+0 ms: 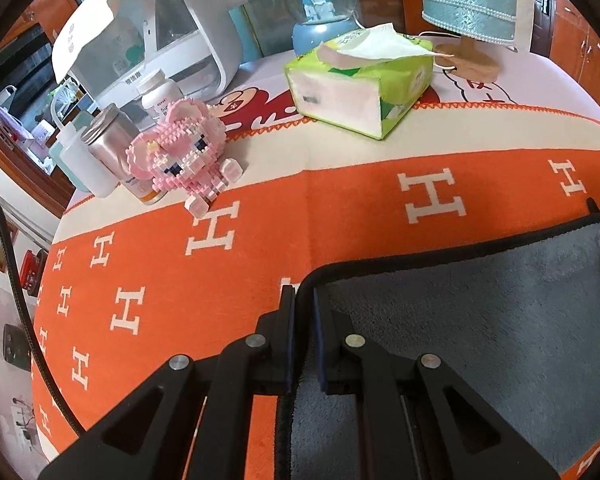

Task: Fold towel

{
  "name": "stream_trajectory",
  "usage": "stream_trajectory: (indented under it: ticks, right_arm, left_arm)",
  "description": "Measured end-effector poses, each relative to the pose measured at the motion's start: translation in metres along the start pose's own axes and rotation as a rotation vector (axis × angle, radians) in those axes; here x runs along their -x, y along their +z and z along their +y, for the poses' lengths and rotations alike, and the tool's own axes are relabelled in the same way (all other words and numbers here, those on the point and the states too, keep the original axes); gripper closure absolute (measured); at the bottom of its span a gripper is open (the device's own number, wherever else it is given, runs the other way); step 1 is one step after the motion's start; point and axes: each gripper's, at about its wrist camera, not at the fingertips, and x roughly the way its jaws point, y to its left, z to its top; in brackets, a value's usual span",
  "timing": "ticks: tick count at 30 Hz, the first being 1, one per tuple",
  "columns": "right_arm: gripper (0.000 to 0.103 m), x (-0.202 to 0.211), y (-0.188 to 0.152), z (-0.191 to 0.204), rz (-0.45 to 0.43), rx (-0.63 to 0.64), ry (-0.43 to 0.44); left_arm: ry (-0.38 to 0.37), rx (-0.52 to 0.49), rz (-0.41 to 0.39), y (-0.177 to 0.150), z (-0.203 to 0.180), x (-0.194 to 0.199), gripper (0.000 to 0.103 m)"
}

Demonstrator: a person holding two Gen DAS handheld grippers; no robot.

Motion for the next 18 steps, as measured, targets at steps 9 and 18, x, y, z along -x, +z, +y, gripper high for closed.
stream_trajectory:
  ticks: [9,18]
  right_arm:
    - [0.099,-0.008,-0.004,0.002,0.013,-0.002,-0.02]
    - [0.082,-0.004,-0.002,0.01,0.021,0.028,-0.069]
  left_arm:
    - [0.02,-0.004,0.003,-0.002,-0.004,-0.01,0.093]
    - [0.055,0.061,0.016,0.0,0.007,-0.009,0.058]
